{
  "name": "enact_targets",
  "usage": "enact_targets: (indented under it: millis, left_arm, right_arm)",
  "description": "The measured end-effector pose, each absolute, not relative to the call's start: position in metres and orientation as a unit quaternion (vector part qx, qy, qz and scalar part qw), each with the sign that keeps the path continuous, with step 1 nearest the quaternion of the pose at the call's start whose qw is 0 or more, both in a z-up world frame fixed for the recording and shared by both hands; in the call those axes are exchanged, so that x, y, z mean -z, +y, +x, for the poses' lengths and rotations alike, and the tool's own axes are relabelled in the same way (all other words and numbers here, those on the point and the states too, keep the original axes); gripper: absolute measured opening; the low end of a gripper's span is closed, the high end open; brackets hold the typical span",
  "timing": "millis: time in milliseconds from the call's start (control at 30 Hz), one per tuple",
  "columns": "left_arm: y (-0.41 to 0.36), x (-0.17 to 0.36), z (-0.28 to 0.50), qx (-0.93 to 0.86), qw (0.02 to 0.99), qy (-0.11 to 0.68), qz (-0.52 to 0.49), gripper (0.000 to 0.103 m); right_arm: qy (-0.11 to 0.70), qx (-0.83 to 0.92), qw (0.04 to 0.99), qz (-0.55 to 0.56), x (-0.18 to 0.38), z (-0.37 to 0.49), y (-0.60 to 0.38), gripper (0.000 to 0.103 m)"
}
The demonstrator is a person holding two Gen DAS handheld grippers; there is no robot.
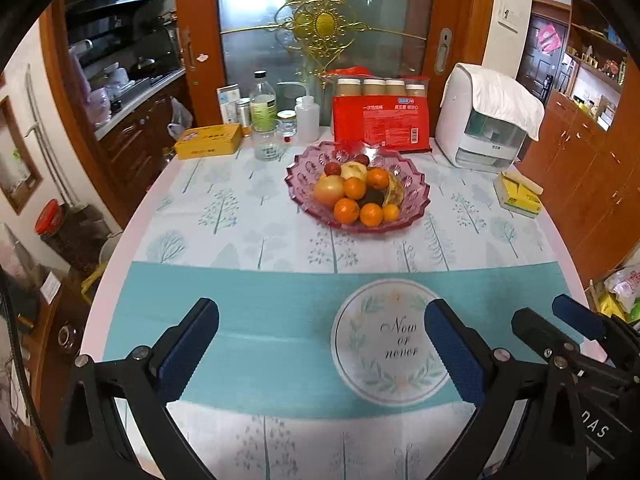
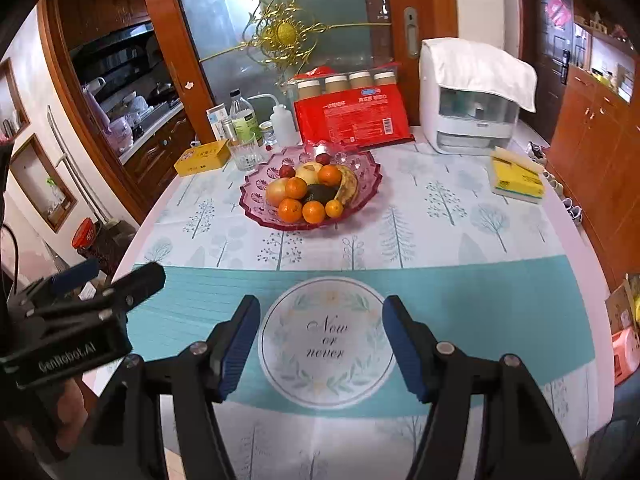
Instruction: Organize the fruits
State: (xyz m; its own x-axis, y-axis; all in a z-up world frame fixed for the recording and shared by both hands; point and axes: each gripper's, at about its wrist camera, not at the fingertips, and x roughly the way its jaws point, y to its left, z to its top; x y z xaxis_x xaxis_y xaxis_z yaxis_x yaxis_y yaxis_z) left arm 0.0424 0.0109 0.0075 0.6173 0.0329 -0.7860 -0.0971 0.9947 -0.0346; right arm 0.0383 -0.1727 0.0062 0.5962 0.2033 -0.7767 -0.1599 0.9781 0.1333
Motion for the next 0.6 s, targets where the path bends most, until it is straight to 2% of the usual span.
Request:
enact_targets:
  millis: [600]
  left_arm:
    - [-0.008,-0.018,0.010,-0.057,0.902,0.427,-0.023,0.102]
  right_arm:
    - [0.407,-0.108,0.907,0.013,-0.026,0.007,-0.179,0.065]
